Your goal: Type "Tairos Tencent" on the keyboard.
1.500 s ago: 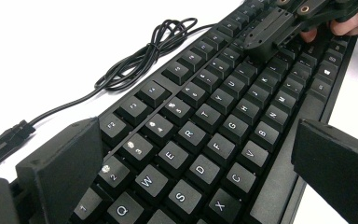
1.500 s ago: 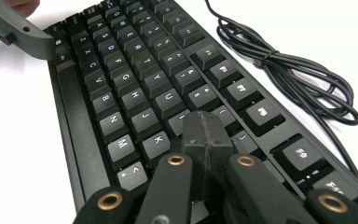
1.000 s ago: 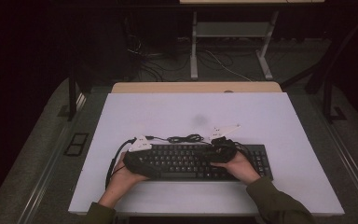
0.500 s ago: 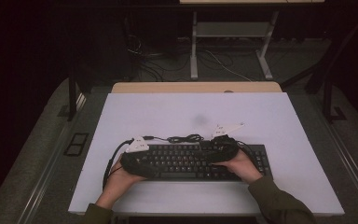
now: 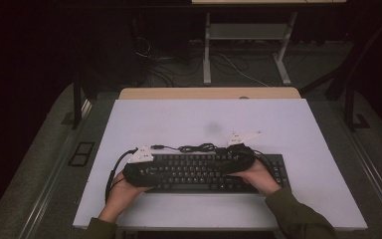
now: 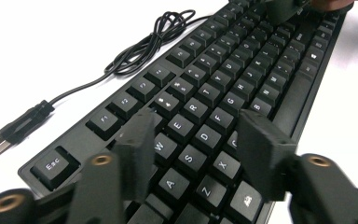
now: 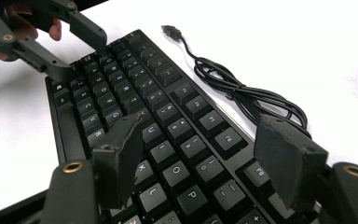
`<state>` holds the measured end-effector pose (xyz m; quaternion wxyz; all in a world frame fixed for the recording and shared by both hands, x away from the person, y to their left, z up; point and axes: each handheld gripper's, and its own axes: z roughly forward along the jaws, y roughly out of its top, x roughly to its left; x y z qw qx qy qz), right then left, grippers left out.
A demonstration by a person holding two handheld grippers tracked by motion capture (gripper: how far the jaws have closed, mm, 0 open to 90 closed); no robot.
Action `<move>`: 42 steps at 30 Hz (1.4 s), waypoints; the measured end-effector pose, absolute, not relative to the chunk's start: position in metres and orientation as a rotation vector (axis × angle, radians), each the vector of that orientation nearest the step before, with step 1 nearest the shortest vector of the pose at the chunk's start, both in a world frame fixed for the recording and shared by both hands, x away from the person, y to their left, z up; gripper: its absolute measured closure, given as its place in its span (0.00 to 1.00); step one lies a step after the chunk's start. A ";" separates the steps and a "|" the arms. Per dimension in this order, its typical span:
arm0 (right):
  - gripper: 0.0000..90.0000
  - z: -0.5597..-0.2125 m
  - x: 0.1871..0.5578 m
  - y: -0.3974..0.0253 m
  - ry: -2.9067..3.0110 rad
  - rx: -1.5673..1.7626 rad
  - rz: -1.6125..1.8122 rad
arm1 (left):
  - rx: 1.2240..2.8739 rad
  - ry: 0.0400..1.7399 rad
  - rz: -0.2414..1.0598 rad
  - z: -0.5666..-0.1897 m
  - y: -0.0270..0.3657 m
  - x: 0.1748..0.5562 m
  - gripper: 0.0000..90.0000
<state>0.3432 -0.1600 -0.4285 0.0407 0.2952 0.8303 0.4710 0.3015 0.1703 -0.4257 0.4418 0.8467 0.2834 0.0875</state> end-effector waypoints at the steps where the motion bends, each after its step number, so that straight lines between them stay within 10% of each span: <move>1: 0.35 -0.429 0.343 -0.160 2.543 0.902 1.441 | 2.103 0.700 0.220 -0.425 0.171 0.302 0.60; 15: 0.33 -0.429 0.343 -0.159 2.534 0.905 1.424 | 2.131 0.713 0.152 -0.430 0.178 0.306 0.99; 42: 0.32 -0.429 0.343 -0.159 2.537 0.905 1.419 | 2.145 0.691 0.136 -0.435 0.167 0.312 0.99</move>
